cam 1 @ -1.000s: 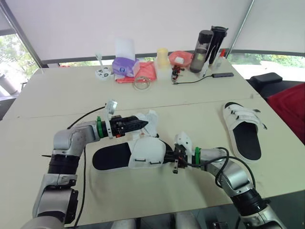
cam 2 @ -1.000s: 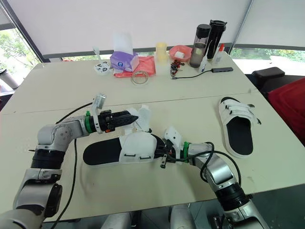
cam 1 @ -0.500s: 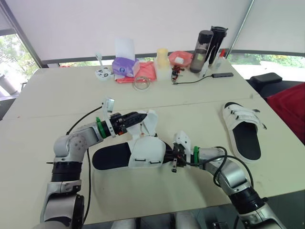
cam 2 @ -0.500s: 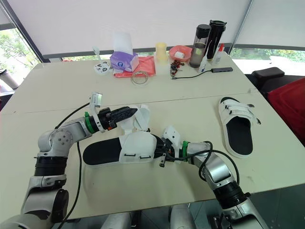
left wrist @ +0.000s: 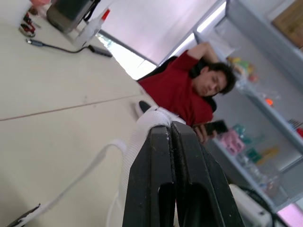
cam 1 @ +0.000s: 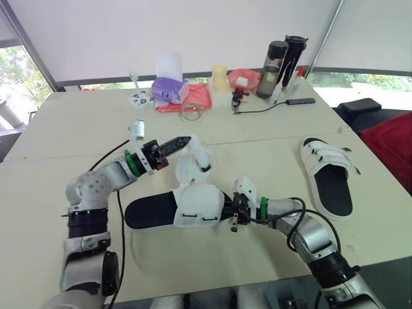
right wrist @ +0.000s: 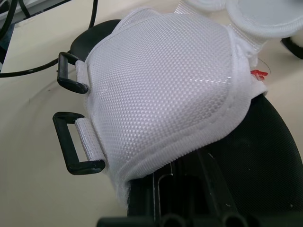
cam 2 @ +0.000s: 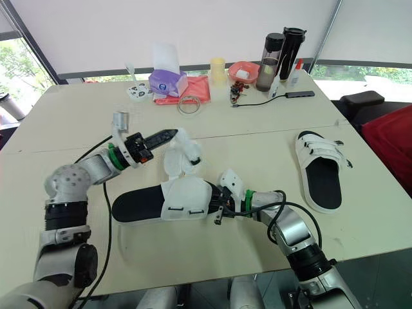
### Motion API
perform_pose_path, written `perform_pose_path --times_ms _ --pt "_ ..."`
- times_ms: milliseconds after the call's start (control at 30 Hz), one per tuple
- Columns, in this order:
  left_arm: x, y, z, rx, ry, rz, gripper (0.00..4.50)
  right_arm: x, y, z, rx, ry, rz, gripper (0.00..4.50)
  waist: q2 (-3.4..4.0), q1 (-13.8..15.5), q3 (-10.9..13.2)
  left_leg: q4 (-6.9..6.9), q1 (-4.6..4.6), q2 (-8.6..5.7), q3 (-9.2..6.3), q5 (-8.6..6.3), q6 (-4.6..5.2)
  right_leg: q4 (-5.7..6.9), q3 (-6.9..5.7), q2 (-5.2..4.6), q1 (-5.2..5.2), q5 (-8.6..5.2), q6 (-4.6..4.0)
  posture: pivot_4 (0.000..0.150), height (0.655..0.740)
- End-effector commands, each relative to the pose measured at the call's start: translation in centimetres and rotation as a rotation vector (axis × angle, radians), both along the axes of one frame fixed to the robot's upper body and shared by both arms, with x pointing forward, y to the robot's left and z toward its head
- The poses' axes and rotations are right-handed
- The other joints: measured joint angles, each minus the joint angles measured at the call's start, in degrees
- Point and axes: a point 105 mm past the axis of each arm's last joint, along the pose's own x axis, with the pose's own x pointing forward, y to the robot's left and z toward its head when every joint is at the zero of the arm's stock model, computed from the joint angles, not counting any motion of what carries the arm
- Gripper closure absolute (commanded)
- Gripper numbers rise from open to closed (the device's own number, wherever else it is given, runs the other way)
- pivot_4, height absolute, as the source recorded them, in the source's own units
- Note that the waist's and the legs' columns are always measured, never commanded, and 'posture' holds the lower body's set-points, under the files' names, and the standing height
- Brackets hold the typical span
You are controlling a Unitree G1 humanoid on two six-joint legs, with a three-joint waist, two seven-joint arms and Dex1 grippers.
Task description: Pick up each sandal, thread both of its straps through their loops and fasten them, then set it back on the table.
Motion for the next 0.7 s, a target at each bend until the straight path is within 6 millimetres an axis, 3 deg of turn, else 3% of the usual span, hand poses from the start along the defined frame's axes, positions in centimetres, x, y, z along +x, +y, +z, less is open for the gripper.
perform_pose_path --times_ms 33,133,267,367,633,700 --pt "-2.0 0.7 2.5 -0.085 -0.028 -0.122 4.42 0.1 -1.1 -2.6 -0.084 0.067 -0.066 4.50 0.00 0.03 0.00 0.00 0.00 0.00 0.00 0.00 0.00 0.00 0.00 0.00 0.00 0.00 0.00 0.150 0.7400" --pt "-5.3 0.3 1.5 0.017 -0.018 -0.296 4.42 0.3 -1.2 -2.7 -0.090 0.069 -0.069 4.50 0.00 -0.14 -0.01 0.01 0.01 -0.02 0.02 0.01 -0.02 0.02 0.01 0.02 0.01 0.00 0.00 0.150 0.7400" --pt "-7.7 -0.3 -0.8 0.173 -0.004 -0.407 4.42 0.5 -1.4 -2.8 -0.096 0.069 -0.072 4.50 0.03 0.01 -0.03 0.00 0.05 0.01 0.02 0.01 -0.03 0.02 0.03 0.02 0.02 -0.03 -0.08 0.150 0.7400" --pt "-7.4 -0.2 -2.7 0.276 -0.014 -0.382 4.42 0.5 -1.4 -2.8 -0.095 0.067 -0.074 4.50 0.02 0.24 -0.04 0.00 0.07 0.02 0.01 -0.01 -0.12 -0.03 0.05 0.01 0.09 -0.07 -0.37 0.150 0.7400" --pt "-6.4 0.2 -5.1 0.320 -0.035 -0.299 4.42 0.4 -1.6 -2.9 -0.096 0.067 -0.080 4.50 0.03 0.17 -0.06 -0.01 0.06 0.03 0.01 -0.03 -0.16 -0.08 0.07 -0.17 0.04 -0.02 -0.47 0.150 0.7400" --pt "-7.1 0.5 -5.3 0.319 -0.019 -0.316 3.59 0.4 -1.7 -3.0 -0.098 0.067 -0.082 4.50 0.03 0.16 -0.06 -0.01 0.03 0.03 0.01 0.00 -0.10 -0.08 0.07 -0.16 0.01 -0.02 -0.46 0.150 0.7400"
